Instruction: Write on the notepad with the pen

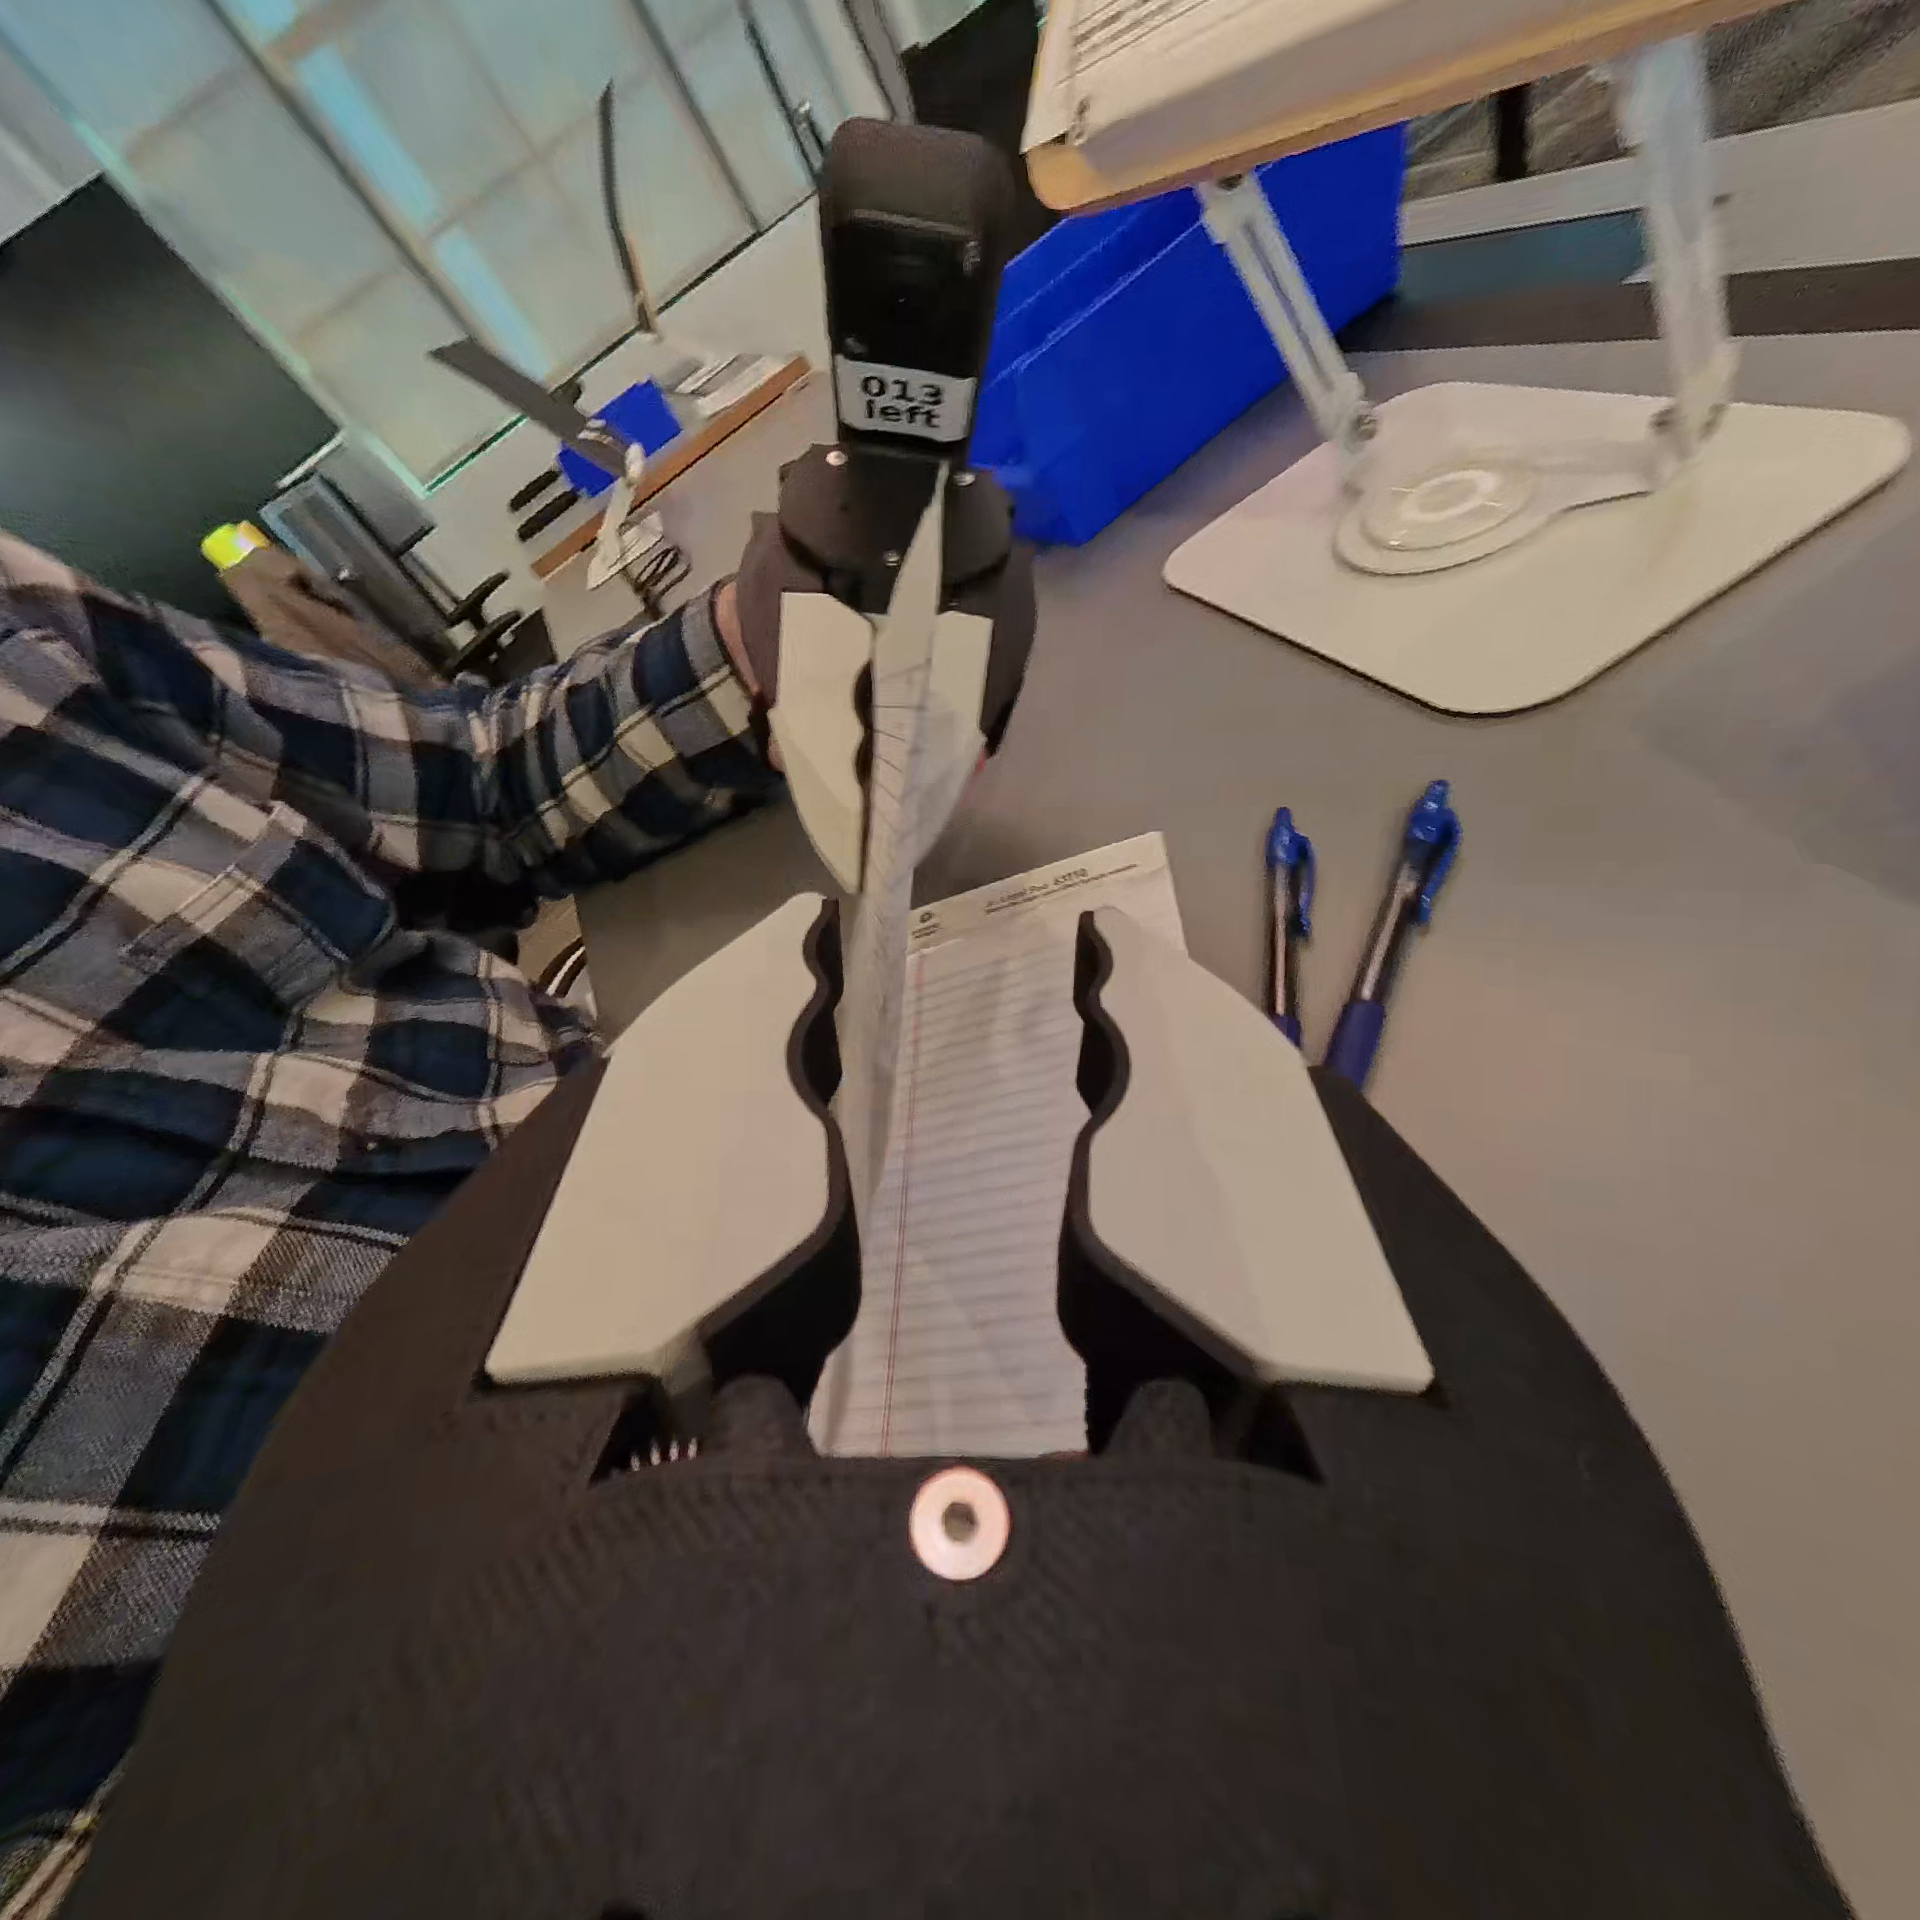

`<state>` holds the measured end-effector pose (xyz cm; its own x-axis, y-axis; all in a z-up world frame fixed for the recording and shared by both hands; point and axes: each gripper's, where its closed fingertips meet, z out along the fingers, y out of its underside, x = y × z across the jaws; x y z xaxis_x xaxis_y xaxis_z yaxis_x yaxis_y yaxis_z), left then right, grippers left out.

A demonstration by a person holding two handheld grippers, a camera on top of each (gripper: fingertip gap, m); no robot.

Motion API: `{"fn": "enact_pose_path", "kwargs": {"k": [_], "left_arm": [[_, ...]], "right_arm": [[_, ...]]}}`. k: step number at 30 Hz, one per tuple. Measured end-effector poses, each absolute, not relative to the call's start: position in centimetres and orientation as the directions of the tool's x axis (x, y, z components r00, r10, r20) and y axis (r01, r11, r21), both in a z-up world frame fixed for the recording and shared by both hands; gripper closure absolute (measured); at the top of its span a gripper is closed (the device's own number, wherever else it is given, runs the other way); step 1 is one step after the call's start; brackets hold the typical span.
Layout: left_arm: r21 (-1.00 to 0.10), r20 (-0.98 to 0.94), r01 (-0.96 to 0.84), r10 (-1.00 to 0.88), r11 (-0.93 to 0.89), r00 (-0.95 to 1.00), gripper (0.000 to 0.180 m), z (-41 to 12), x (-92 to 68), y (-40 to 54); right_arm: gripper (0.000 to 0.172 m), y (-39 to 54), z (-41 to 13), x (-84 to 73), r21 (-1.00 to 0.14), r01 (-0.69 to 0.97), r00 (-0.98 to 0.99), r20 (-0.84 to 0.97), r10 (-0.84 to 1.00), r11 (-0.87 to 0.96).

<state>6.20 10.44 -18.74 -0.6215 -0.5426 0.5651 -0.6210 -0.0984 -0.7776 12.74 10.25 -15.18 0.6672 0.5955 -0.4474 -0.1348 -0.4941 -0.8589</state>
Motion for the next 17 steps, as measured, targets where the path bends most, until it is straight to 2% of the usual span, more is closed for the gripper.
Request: {"fn": "enact_pose_path", "kwargs": {"k": [3,4,10,14,17], "left_arm": [[-0.775,0.57,-0.625,-0.535,-0.098,-0.623,0.18,-18.8,6.3,10.7],[-0.769,0.573,-0.633,-0.543,-0.095,-0.614,0.18,-19.0,6.3,10.9],[-0.764,0.583,-0.636,-0.541,-0.111,-0.606,0.18,-19.1,6.3,11.6],[-0.777,0.499,-0.626,-0.673,-0.068,-0.546,0.154,-20.6,6.3,13.7],[-0.761,0.387,-0.647,-0.769,0.046,-0.51,0.157,-23.0,5.9,14.8]], "right_arm": [[0.155,10.5,-15.4,11.4,-0.844,-0.076,0.598,-0.465,0.653,-0.531],[0.171,10.6,-15.3,11.2,-0.842,-0.077,0.579,-0.473,0.663,-0.534],[0.171,11.2,-15.3,11.2,-0.823,-0.089,0.554,-0.509,0.659,-0.561],[0.172,12.1,-14.0,13.4,-0.836,-0.128,0.604,-0.492,0.627,-0.533],[0.172,13.1,-12.5,16.1,-0.849,-0.144,0.655,-0.467,0.594,-0.509]]}}
